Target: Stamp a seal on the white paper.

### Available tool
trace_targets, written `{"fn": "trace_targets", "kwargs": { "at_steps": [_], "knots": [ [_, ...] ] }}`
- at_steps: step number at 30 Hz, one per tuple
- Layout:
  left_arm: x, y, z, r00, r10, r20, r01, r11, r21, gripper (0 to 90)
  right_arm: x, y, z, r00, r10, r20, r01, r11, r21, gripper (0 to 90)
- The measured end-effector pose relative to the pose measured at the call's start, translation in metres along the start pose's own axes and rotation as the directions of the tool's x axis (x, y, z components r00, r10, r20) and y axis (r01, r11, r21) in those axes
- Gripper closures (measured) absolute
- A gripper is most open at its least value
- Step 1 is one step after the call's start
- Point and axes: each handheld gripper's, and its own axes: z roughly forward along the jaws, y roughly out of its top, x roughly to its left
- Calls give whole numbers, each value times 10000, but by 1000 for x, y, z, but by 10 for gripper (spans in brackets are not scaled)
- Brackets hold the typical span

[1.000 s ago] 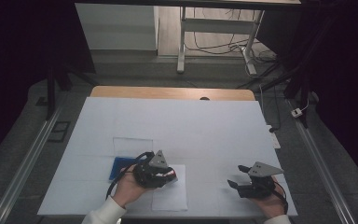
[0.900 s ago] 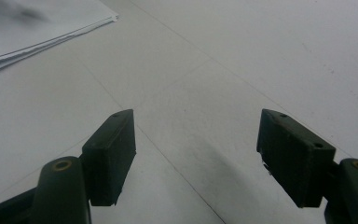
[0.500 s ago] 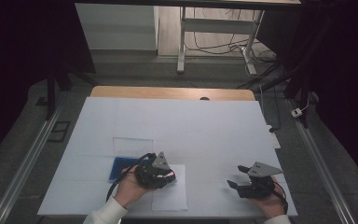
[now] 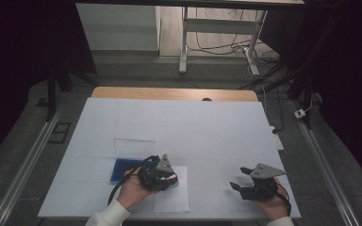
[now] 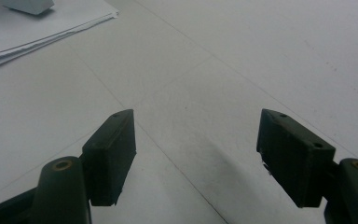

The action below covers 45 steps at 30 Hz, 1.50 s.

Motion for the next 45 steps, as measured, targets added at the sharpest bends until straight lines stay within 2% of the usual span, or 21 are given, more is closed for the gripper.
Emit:
{"fn": "trace_targets", "kwargs": {
  "at_steps": [12, 36, 45],
  "knots": [
    [-1, 0, 4, 10000, 62, -30, -62, 9999, 156, 704, 0, 0, 1, 10000, 18, -9, -18, 10000, 34, 280],
    [0, 1, 7, 9999, -153, 43, 151, 9993, 340, 706, 1, 0, 0, 10000, -29, 39, 29, 9999, 100, 281],
    [-1, 4, 8, 9999, -134, 6, 134, 9978, 649, 707, 1, 0, 0, 10000, 0, 31, 0, 10000, 72, 281]
  ]
}}
